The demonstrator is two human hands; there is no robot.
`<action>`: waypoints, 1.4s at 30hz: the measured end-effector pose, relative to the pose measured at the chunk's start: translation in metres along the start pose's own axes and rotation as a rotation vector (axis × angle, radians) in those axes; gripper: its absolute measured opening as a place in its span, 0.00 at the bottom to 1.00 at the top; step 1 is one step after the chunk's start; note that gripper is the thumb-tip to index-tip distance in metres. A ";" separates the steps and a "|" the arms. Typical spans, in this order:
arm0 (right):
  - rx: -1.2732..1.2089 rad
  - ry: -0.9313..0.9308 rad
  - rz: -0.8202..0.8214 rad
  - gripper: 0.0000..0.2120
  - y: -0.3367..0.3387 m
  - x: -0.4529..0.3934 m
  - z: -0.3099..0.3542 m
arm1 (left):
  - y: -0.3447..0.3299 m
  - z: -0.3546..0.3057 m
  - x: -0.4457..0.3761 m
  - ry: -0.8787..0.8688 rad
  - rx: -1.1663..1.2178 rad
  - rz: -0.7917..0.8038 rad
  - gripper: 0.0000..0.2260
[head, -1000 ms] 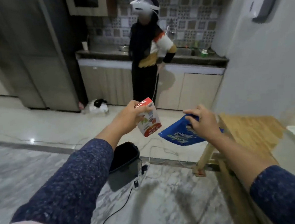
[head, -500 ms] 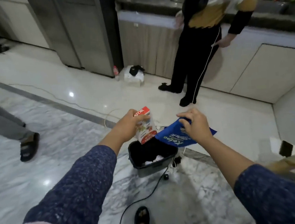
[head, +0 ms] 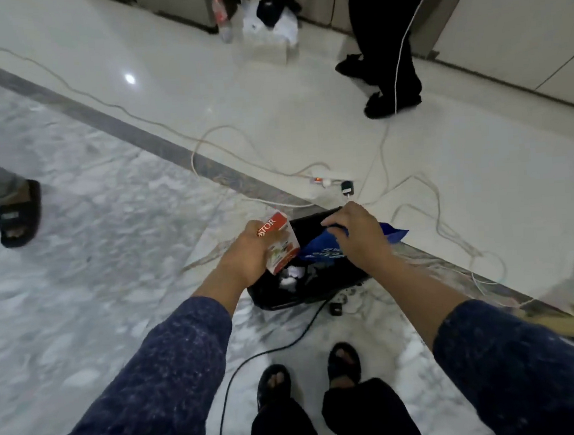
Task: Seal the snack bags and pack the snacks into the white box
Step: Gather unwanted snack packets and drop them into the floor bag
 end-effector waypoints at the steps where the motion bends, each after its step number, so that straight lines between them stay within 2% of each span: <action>1: -0.001 -0.001 0.018 0.09 -0.013 -0.005 -0.011 | -0.013 0.008 -0.008 0.041 0.004 0.049 0.19; 3: 0.012 -0.014 0.112 0.12 -0.037 -0.010 -0.031 | -0.037 0.016 -0.019 0.058 -0.028 0.141 0.22; 7: 0.110 -0.064 0.329 0.26 -0.057 -0.006 -0.053 | -0.046 0.018 -0.028 0.107 -0.074 0.264 0.26; 10: 0.078 -0.114 0.376 0.33 -0.029 -0.005 -0.043 | -0.012 0.001 -0.024 0.122 -0.087 0.291 0.26; 13: 0.112 -0.098 0.352 0.34 0.033 -0.008 -0.016 | 0.050 -0.035 -0.015 0.111 -0.155 0.248 0.26; 20: 0.253 -0.077 0.097 0.30 0.238 -0.010 0.058 | 0.225 -0.172 0.003 0.004 -0.335 0.016 0.27; 24: 0.334 -0.125 -0.110 0.27 0.348 0.015 0.093 | 0.306 -0.263 0.027 -0.144 -0.346 -0.203 0.24; 28: 0.404 -0.239 -0.307 0.25 0.432 0.066 0.117 | 0.357 -0.347 0.057 -0.323 -0.335 -0.351 0.23; 32: 0.474 -0.378 -0.527 0.23 0.487 0.151 0.137 | 0.372 -0.421 0.094 -0.553 -0.376 -0.405 0.23; 35: 0.501 -0.542 -0.657 0.23 0.504 0.231 0.150 | 0.364 -0.473 0.136 -0.742 -0.430 -0.400 0.24; 42: 0.475 -0.950 -0.892 0.24 0.476 0.446 0.185 | 0.281 -0.569 0.270 -1.146 -0.453 -0.259 0.24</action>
Point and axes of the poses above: each hand's wrist, its own x-axis away from the middle knuckle, its own y-axis out of the back of the hand, z = x × y, the point moved 4 cm from there along -x, towards the middle knuckle, and after that the axes turned 8 degrees about y, right-handed, at the moved point
